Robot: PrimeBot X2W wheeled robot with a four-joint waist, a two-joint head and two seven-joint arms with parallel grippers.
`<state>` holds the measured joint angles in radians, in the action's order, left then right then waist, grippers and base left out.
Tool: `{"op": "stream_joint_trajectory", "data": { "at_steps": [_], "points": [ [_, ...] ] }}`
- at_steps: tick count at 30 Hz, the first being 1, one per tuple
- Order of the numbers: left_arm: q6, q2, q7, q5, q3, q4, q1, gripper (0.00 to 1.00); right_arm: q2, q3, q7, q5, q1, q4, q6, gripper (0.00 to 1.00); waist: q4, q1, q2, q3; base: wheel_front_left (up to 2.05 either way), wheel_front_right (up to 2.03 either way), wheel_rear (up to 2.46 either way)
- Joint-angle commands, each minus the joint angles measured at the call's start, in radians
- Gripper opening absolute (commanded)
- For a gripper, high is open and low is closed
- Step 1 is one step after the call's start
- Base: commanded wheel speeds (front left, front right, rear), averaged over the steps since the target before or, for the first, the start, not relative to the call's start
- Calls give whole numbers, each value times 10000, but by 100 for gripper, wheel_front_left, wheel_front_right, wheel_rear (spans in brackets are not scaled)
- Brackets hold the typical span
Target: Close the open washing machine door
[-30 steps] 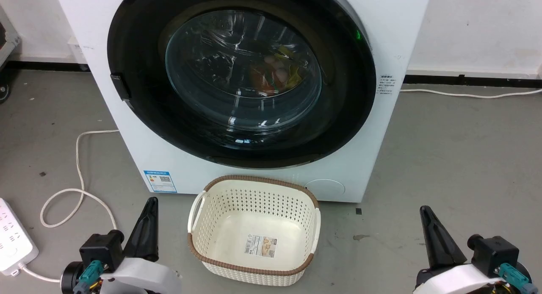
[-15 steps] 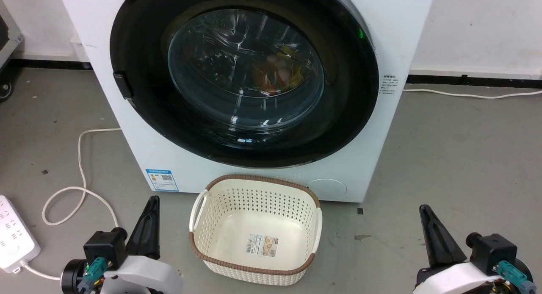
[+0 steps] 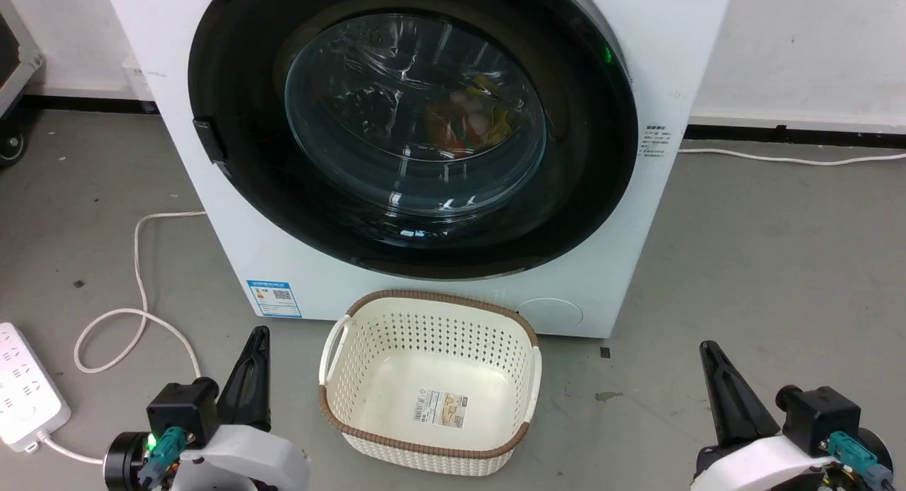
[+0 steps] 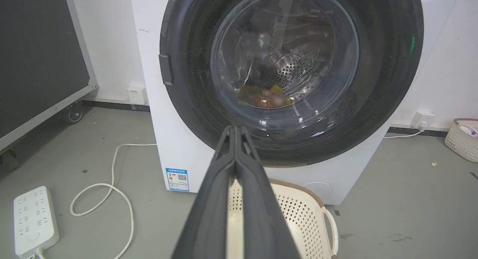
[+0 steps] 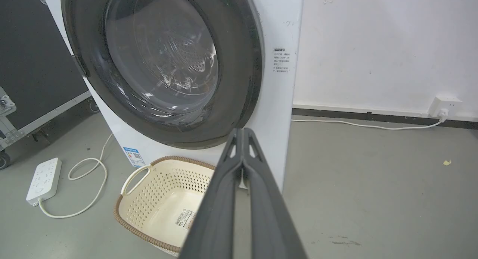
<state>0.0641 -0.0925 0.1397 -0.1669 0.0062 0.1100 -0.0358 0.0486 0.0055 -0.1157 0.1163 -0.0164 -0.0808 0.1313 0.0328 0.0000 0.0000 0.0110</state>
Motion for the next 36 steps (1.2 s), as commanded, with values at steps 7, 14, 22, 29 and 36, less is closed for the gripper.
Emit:
{"op": "stream_joint_trajectory", "data": {
  "at_steps": [7,14,22,29,36],
  "points": [
    [-100,68,-187,253,-25,-156,149,0,8,-16,140,-190,81,156,-2,0,-33,0,0,-11,0,0,0],
    [-161,108,-323,412,-30,-262,173,0,9,-20,254,-299,90,229,-2,0,-66,0,0,-22,0,0,0],
    [-230,154,-478,593,-34,-383,199,0,10,-25,384,-424,101,313,-3,0,-104,0,0,-35,0,0,0],
    [-291,193,-613,752,-38,-488,223,0,11,-30,498,-533,110,386,-3,0,-137,0,0,-46,0,0,0],
    [-352,233,-749,911,-43,-594,246,0,12,-34,612,-642,120,459,-4,0,-170,0,0,-57,0,0,0]
  ]
}}
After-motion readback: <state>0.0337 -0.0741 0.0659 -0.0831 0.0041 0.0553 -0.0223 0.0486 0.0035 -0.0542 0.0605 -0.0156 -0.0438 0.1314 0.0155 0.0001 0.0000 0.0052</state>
